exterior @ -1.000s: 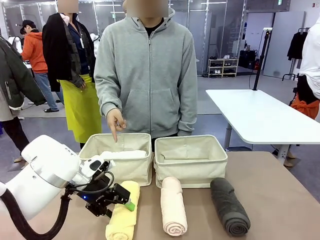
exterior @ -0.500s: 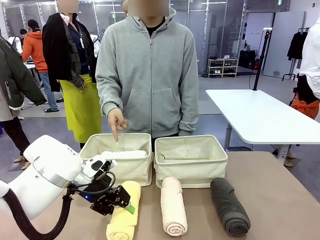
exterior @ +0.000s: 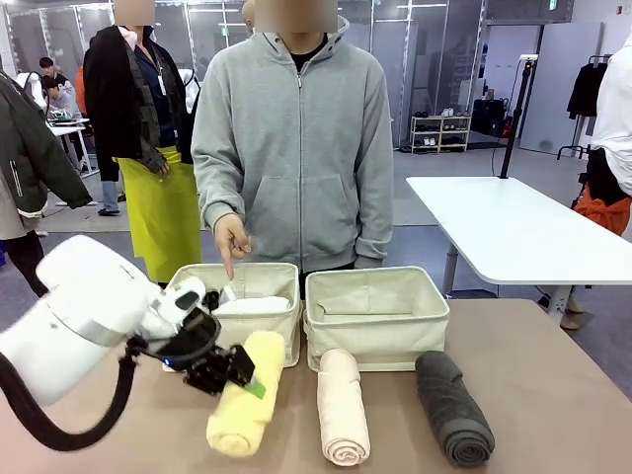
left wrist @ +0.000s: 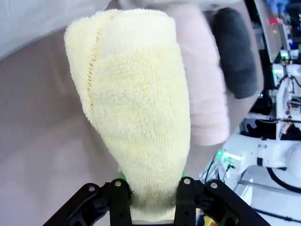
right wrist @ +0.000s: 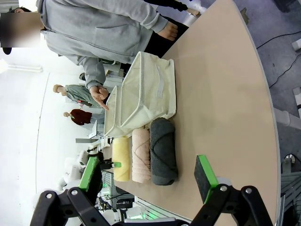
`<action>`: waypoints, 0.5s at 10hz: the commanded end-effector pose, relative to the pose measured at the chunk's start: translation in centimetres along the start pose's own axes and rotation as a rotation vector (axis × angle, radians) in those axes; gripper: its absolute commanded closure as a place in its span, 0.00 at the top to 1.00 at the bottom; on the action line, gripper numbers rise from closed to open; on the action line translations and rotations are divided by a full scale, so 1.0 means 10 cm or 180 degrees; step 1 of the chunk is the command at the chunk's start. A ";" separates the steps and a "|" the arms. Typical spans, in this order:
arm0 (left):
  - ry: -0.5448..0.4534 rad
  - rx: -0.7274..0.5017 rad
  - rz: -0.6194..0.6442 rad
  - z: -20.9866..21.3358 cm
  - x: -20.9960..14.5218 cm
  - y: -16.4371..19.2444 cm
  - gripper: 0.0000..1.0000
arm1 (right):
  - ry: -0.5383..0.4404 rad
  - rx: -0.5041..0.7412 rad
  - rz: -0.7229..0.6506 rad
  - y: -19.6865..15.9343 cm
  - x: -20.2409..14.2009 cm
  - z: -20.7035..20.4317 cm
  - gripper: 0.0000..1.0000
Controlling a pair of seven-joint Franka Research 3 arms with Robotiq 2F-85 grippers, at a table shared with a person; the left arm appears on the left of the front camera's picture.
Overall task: Divide the towels into two baskets.
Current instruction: Pick up one hotel-folded towel from the bottom of the table and place it in the Fabric basket indicated by the person.
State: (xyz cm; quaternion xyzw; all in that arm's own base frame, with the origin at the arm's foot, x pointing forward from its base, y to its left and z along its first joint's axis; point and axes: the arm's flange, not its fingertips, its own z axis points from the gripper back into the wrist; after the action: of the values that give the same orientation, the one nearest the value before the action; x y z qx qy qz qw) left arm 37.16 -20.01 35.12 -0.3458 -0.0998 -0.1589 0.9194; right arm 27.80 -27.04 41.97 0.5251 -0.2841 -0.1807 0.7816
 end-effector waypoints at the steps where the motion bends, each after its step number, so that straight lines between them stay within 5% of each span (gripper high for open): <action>1: 0.0046 -0.0027 -0.0505 0.69 0.17 -0.17 0.24 | -0.0020 0.0043 0.0011 0.03 0.00 0.02 1.00; 5: 0.1018 0.0397 -0.2136 1.19 0.35 -0.43 0.24 | -0.0020 0.0043 0.0011 0.03 0.00 0.02 1.00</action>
State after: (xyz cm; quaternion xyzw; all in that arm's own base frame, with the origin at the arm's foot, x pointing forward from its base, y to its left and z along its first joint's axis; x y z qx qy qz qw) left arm 37.47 -15.52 46.71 -0.2358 -0.0608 -0.4223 0.8731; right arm 27.80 -27.04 41.97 0.5251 -0.2841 -0.1807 0.7816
